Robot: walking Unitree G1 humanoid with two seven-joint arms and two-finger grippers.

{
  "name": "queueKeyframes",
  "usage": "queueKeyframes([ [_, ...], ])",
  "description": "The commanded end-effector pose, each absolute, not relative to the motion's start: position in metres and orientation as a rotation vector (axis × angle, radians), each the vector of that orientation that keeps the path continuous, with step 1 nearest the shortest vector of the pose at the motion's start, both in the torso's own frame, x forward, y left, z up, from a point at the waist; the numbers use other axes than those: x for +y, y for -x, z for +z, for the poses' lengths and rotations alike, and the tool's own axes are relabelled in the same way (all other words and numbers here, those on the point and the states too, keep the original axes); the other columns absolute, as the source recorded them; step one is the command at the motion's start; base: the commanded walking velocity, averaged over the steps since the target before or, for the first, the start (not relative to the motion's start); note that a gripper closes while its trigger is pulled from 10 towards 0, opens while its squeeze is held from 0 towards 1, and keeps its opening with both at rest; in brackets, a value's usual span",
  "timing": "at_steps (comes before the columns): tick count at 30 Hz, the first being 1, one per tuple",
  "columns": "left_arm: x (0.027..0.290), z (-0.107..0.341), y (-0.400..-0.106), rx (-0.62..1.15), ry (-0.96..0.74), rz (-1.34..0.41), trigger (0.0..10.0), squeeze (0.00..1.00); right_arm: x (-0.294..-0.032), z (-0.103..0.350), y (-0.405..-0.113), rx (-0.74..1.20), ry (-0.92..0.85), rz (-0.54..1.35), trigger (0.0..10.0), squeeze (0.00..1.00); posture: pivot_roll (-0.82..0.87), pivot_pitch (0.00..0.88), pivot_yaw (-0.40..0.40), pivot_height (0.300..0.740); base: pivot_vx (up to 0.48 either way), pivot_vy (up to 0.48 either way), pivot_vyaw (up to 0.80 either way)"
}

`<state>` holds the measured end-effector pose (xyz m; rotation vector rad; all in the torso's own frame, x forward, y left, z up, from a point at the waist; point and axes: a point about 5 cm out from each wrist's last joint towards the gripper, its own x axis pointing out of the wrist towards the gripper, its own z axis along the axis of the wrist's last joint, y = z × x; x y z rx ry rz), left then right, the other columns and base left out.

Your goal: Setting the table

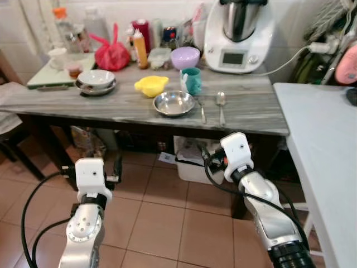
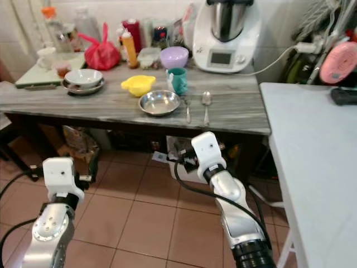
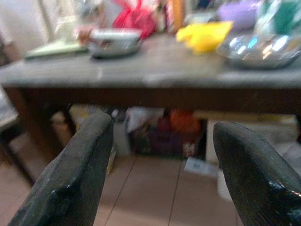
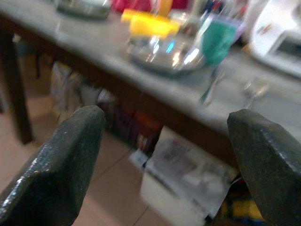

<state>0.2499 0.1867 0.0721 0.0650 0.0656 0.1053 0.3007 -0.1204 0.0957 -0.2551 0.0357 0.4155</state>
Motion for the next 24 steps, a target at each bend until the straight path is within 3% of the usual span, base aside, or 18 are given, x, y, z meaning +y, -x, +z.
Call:
queueKeyframes([
  [1,0.192,0.058,-0.248,0.112,-0.083,0.13,10.0,0.0,-0.115,0.083,-0.296,0.071,0.253,0.459,10.0,0.0,-0.05,0.003,0.053,0.74,0.0,0.0,0.0],
  [8,0.202,0.0,-0.233,0.334,-0.111,0.145,10.0,0.0,-0.113,0.032,-0.279,0.226,0.308,0.524,10.0,0.0,-0.06,0.0,0.051,0.74,0.0,0.0,0.0],
  [14,0.198,-0.047,-0.207,0.591,-0.138,0.08,10.0,0.0,-0.132,-0.015,-0.264,0.477,0.335,0.432,10.0,0.0,-0.06,0.0,0.049,0.74,0.0,0.0,0.0],
  [24,0.2,-0.086,-0.163,0.885,-0.134,0.051,10.0,0.0,-0.155,-0.048,-0.242,0.714,0.36,0.357,10.0,0.0,-0.07,0.0,0.038,0.74,0.0,0.0,0.0],
])
